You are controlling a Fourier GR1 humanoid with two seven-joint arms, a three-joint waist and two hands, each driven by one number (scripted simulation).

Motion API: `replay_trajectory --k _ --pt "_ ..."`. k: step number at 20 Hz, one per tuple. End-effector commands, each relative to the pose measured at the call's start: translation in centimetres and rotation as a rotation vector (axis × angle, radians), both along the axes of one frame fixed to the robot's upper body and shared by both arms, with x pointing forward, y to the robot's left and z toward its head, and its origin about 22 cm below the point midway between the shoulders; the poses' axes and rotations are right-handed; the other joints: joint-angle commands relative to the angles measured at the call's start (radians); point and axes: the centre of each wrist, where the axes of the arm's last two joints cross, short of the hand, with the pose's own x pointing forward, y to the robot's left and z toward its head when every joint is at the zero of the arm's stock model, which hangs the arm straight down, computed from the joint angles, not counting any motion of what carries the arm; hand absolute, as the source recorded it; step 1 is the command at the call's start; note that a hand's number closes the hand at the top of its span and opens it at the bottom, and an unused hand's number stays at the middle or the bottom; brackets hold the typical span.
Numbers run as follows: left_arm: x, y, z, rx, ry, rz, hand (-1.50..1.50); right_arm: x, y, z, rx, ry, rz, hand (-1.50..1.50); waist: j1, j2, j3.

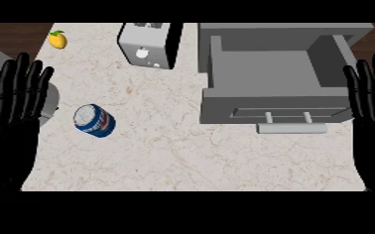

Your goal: Pick up the can, place it into the drawer and close the drawer

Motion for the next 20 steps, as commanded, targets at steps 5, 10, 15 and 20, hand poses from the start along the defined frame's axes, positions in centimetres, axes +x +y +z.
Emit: replay_trajectory --k 5,10,15,20 --pt "1.8 -0.3 1.1 -0.032 -0.056 -0.084 -1.50 0.8 -1.1 -0.6 -0.042 0.008 0.007 -1.50 0.009 -0.024 0.004" --pt "1.2 0.3 -2.4 -0.016 0.332 0.101 -1.50 -2.5 -0.4 -3.0 0.030 0.358 -0.073 -1.50 -0.002 -0.027 0.005" --pt "1.2 0.7 -0.2 -0.012 0.377 0.078 -1.50 -1.7 -1.4 -3.9 0.017 0.369 -0.102 -1.50 0.008 -0.024 0.005" --pt "-0.9 2.4 0.0 -0.033 0.354 0.102 -1.50 -2.6 -2.5 -3.7 0.016 0.353 -0.102 -1.50 0.010 -0.025 0.004"
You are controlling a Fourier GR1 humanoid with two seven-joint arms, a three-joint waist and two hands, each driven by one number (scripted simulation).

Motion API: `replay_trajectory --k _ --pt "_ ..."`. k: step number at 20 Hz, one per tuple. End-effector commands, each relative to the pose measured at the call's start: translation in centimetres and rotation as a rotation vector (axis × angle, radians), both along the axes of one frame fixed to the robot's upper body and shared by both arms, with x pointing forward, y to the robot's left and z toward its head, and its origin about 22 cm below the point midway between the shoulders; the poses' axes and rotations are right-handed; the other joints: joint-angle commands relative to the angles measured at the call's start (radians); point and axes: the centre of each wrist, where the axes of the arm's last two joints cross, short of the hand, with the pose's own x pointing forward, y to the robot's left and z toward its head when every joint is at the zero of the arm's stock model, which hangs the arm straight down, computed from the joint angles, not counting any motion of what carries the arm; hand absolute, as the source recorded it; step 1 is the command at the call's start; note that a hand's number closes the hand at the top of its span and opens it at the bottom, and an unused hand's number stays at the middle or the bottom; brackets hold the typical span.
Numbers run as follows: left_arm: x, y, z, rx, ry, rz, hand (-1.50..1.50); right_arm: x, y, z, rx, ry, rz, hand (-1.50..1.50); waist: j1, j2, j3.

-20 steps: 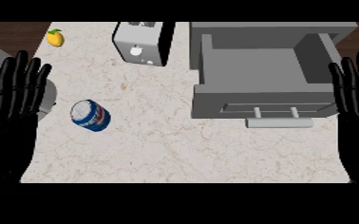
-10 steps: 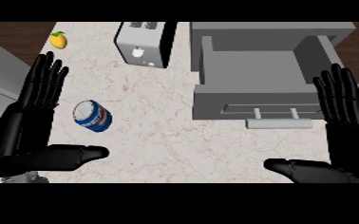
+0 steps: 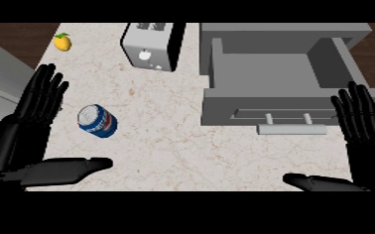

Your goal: Pick up the can, place it into the drawer and close the drawer

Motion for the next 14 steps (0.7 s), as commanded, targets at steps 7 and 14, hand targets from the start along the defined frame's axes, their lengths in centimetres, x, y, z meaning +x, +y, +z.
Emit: replay_trajectory --k 7,14 --pt "-0.1 -0.4 -0.4 -0.058 0.053 0.076 -1.50 -1.9 -1.5 -2.4 0.006 0.009 -0.002 -1.50 -0.002 0.000 0.000" --pt "0.9 2.2 -2.5 -0.055 0.054 0.088 -1.50 -3.3 -3.1 -0.3 0.004 -0.012 0.001 -1.50 -0.002 0.000 0.000"
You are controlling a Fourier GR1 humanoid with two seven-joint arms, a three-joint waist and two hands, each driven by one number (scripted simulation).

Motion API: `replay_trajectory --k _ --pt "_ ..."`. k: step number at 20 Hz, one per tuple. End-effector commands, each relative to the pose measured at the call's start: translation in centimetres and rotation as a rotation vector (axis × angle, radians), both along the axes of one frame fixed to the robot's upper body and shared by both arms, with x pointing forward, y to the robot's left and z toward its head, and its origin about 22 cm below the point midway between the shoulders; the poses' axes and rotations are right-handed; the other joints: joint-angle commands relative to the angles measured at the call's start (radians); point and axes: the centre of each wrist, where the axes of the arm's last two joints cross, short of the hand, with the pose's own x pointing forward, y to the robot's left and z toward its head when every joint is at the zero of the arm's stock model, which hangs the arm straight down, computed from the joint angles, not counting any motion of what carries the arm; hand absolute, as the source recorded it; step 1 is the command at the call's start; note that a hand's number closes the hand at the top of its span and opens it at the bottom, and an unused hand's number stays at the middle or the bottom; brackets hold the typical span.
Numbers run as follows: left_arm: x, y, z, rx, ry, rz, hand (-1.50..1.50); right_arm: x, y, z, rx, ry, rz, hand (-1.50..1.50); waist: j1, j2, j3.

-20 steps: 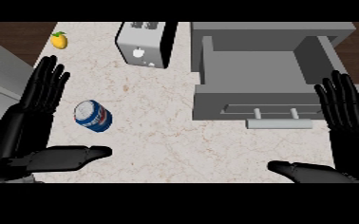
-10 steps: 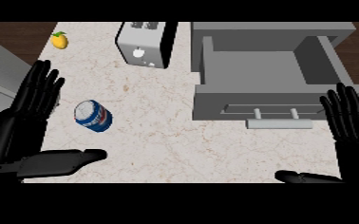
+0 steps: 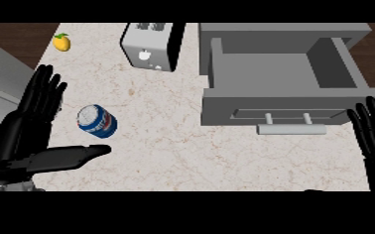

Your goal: Pick up the can, place it into the drawer and close the drawer

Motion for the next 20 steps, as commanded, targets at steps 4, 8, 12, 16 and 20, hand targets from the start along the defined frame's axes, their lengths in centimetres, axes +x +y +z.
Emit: replay_trajectory --k 4,8,12,16,20 --pt "1.2 -0.9 -0.6 0.004 0.022 0.000 -1.50 -0.9 -1.6 0.1 -0.016 0.002 -0.006 -1.50 0.000 0.000 0.000" --pt "3.7 0.5 -4.1 0.008 0.028 0.020 -1.50 -0.9 1.0 0.7 -0.023 0.006 0.001 -1.50 -0.003 0.001 -0.001" --pt "4.2 0.0 -5.8 -0.002 0.039 0.024 -1.50 0.0 -1.1 -0.1 0.010 -0.003 -0.007 -1.50 -0.002 0.001 0.000" --pt "1.2 0.8 -7.6 0.005 0.055 0.037 -1.50 -1.6 -1.0 -3.1 -0.012 0.017 -0.018 -1.50 0.001 0.000 0.000" --pt "3.7 3.0 -10.1 -0.001 0.042 0.062 -1.50 0.8 -1.2 0.4 -0.016 -0.001 0.003 -1.50 0.000 0.001 -0.001"
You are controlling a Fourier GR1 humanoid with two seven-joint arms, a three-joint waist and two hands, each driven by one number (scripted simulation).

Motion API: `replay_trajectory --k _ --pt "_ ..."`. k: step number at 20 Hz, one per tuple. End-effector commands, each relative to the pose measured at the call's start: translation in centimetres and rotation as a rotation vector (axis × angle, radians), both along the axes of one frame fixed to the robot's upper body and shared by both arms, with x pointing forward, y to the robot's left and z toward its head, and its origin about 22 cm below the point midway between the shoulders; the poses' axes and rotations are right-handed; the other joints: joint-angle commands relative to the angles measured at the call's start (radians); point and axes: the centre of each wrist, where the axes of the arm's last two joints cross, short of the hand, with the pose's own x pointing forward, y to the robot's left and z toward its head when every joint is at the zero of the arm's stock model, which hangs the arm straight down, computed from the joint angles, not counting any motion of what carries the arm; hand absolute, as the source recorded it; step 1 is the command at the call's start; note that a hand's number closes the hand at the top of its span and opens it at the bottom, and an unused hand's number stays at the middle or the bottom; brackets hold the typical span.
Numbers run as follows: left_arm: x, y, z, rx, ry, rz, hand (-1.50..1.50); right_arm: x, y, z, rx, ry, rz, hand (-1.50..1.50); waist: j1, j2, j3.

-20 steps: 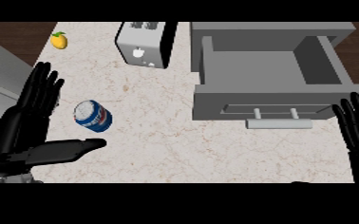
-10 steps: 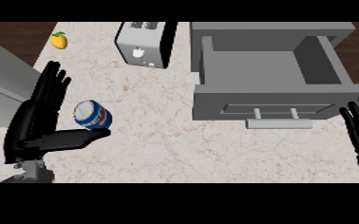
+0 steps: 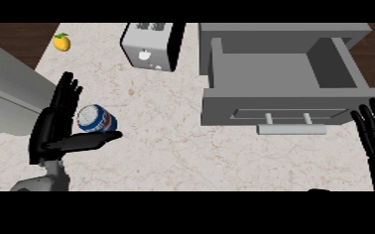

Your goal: Pick up the can, place it into the drawer and close the drawer

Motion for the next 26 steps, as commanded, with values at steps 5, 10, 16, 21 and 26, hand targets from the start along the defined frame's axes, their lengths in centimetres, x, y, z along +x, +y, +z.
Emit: replay_trajectory --k 5,10,16,21,26 --pt "-0.3 3.5 -3.8 -0.001 0.020 0.027 -1.50 0.3 -0.4 -1.9 0.004 0.013 0.010 -1.50 0.000 0.001 0.000" --pt "-0.3 3.7 -3.3 0.024 0.033 0.040 -1.50 -0.6 -0.1 -0.9 -0.002 -0.012 0.003 -1.50 0.000 -0.001 0.000" --pt "-1.0 4.6 -6.0 0.025 0.047 0.047 -1.50 -0.3 -1.0 -3.7 0.001 -0.002 -0.011 -1.50 0.001 0.000 0.000" --pt "-0.7 6.5 -6.0 0.012 0.044 0.037 -1.50 1.1 -0.7 -1.0 -0.016 0.002 -0.004 -1.50 0.002 0.000 0.000" --pt "-1.7 5.0 -10.0 0.013 0.085 0.041 -1.50 0.5 -1.4 -0.5 -0.008 -0.026 -0.019 -1.50 0.000 0.000 0.000"
